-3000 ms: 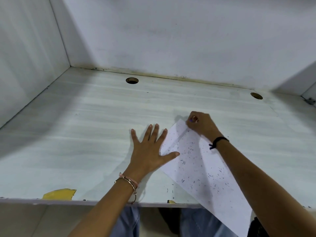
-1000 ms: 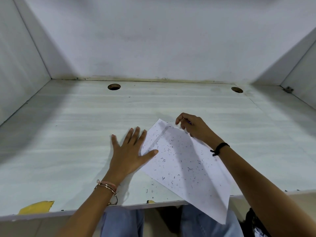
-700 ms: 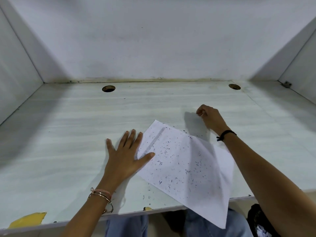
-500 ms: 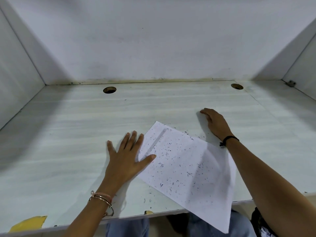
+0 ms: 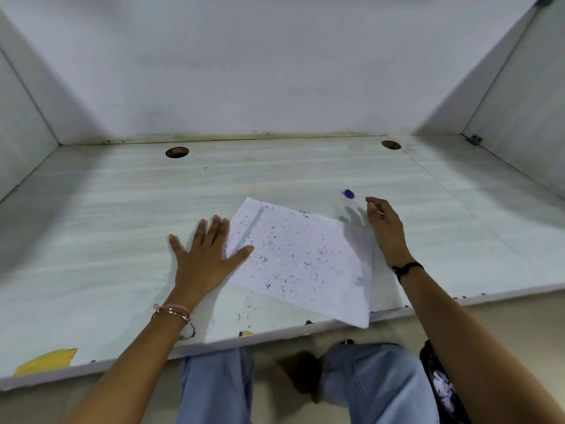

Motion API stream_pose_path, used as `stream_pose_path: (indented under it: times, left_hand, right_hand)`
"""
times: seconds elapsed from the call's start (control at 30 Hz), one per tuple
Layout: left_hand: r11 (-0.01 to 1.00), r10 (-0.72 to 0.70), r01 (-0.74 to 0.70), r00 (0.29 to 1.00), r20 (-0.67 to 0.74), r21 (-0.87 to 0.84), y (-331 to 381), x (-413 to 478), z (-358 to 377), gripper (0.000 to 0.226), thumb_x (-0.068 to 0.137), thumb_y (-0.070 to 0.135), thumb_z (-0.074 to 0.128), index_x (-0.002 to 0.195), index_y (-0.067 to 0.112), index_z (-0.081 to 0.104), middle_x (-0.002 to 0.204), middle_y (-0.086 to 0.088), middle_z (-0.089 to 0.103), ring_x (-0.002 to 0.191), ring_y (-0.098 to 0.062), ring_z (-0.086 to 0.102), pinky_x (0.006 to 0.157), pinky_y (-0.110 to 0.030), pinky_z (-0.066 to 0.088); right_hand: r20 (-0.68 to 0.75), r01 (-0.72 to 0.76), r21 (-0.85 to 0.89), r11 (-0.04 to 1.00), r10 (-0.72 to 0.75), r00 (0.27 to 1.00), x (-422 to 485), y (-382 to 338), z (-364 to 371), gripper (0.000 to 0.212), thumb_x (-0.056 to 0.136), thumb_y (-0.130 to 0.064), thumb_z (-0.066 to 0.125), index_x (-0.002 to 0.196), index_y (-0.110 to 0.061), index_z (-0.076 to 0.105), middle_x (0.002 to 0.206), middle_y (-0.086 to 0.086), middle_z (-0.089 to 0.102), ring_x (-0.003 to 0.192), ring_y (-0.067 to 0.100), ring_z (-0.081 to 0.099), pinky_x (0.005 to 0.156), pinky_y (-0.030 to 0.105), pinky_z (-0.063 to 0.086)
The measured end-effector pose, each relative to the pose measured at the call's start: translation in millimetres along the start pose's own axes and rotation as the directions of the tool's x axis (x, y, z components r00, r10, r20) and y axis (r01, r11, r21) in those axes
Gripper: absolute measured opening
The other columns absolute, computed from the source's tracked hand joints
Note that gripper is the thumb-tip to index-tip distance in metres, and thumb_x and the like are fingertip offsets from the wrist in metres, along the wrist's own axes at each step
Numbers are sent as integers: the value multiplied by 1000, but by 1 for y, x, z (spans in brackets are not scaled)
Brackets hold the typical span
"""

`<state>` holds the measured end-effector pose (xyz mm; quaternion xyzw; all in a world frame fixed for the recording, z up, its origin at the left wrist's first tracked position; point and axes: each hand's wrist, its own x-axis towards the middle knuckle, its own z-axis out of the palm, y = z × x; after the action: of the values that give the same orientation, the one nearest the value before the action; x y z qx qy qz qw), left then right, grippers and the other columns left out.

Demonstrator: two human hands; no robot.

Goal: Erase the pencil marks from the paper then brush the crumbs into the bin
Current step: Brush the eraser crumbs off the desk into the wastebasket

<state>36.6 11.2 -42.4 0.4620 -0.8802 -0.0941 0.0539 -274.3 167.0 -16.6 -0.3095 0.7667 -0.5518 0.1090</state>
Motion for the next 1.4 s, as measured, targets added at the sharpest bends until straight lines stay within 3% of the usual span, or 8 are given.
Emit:
stream_pose_path:
  times: [0.37,0.5,0.63,0.77,0.87,1.1,1.23,1.4]
  left_hand:
    - [995,-96,95,988,-121,-9,51,-8,15,85,93,66,14,153,6,14,162,-11,9,150,-20,0,114,-61,1]
    - [996,-88,89,991,-98,3,67,-10,14,76,99,55,26,153,5,10,161,-19,6,150,-26,-3,116,-56,-1]
    - [997,-70,66,993,-91,-42,67,-8,17,74,99,54,27,153,7,10,161,-20,6,150,-29,-3,117,-52,-2]
    - [995,-30,22,996,-80,-100,72,-6,15,74,99,56,25,154,11,7,161,-17,7,150,-27,-3,119,-47,-3]
    - [953,-31,7,997,-77,-302,75,2,12,73,100,50,34,155,12,5,162,-11,10,150,-23,1,119,-44,-4]
    - [445,-24,85,996,82,-892,90,33,-17,75,96,38,55,156,26,11,152,-2,35,140,-23,34,112,-35,29]
    - [135,-72,38,997,29,-990,103,51,-31,19,95,22,60,114,22,62,103,5,62,105,-17,54,80,-23,43]
    - [38,-49,-84,995,-86,-996,115,55,-44,5,94,22,62,98,22,64,94,4,61,90,-12,54,82,-26,42]
  right_hand:
    - [30,-198,-332,922,220,975,-30,-19,-11,63,86,-36,67,134,-2,45,124,8,60,118,25,53,92,29,41]
    - [86,-315,-112,942,325,942,-19,-17,-16,56,73,-25,81,117,-11,49,112,4,46,102,22,50,74,24,42]
    - [77,-360,138,923,352,933,-13,-15,-22,70,71,-13,82,130,0,47,119,10,55,107,30,58,98,43,48]
    - [261,-350,206,914,293,920,-18,-18,-37,30,80,-6,72,108,2,66,98,12,72,84,29,69,77,36,57]
    - [232,-256,251,934,198,952,-15,-16,-46,19,83,-4,68,102,-6,71,98,10,73,83,25,69,83,39,55]
    - [144,-135,399,907,83,986,-8,-17,-73,18,89,-10,63,104,-19,70,98,0,74,94,23,68,82,30,57]
    - [34,-11,414,910,-4,999,-8,-31,-85,27,90,-16,63,117,-13,65,105,2,72,91,15,69,76,24,54]
    - [15,79,426,901,-95,995,-8,-49,-90,25,88,-20,66,113,-15,67,112,6,70,101,25,67,88,39,54]
